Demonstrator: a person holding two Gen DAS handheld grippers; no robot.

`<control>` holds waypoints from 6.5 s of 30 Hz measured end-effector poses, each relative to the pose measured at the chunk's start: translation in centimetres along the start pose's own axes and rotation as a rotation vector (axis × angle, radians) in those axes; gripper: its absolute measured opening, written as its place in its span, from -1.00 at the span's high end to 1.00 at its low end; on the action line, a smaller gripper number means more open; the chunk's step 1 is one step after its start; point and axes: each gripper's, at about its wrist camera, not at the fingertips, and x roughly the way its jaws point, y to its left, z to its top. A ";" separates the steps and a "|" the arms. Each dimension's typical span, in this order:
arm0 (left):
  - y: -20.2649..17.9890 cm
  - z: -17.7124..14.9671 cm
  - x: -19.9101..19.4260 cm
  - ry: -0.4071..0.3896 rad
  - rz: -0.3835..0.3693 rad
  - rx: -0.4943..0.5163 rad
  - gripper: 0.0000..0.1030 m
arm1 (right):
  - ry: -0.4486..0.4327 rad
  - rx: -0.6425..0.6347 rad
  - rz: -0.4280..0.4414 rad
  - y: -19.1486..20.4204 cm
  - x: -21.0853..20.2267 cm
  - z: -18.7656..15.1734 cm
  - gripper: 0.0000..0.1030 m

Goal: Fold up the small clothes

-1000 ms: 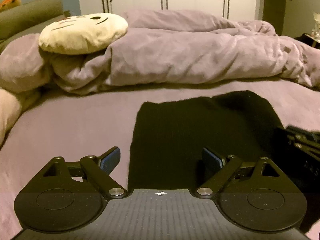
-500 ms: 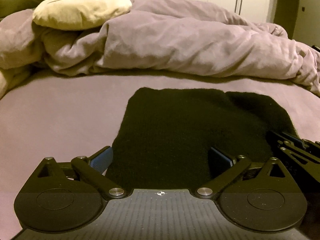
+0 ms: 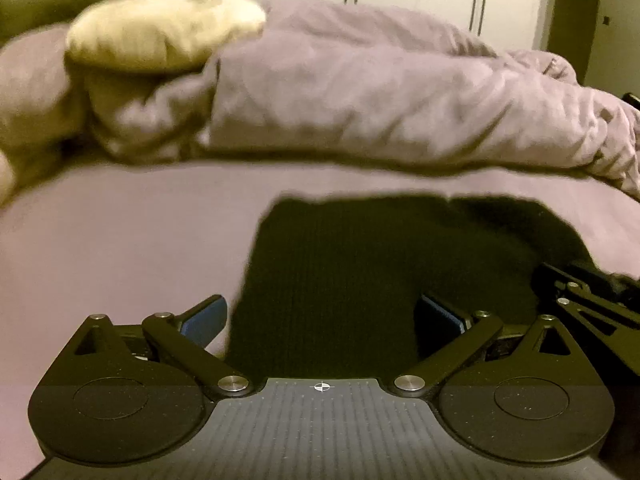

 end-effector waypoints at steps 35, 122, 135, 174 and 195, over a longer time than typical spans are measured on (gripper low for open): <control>0.3 -6.4 -10.7 0.202 -0.015 -0.028 -1.00 | 0.147 0.008 -0.176 -2.1 -10.5 -8.1 -0.81; 1.6 -11.5 -22.8 0.365 0.090 0.068 -1.00 | 0.427 0.103 -0.042 2.6 -25.7 -6.7 -0.91; 1.6 -11.6 -22.5 0.373 0.078 0.063 -1.00 | 0.428 0.111 -0.038 2.6 -25.4 -6.6 -0.91; 1.3 -12.1 -21.6 0.394 0.056 0.062 -1.00 | 0.435 0.116 -0.039 2.9 -25.0 -6.9 -0.92; 1.1 -12.4 -21.6 0.396 0.054 0.058 -1.00 | 0.431 0.128 -0.038 2.5 -25.4 -7.1 -0.91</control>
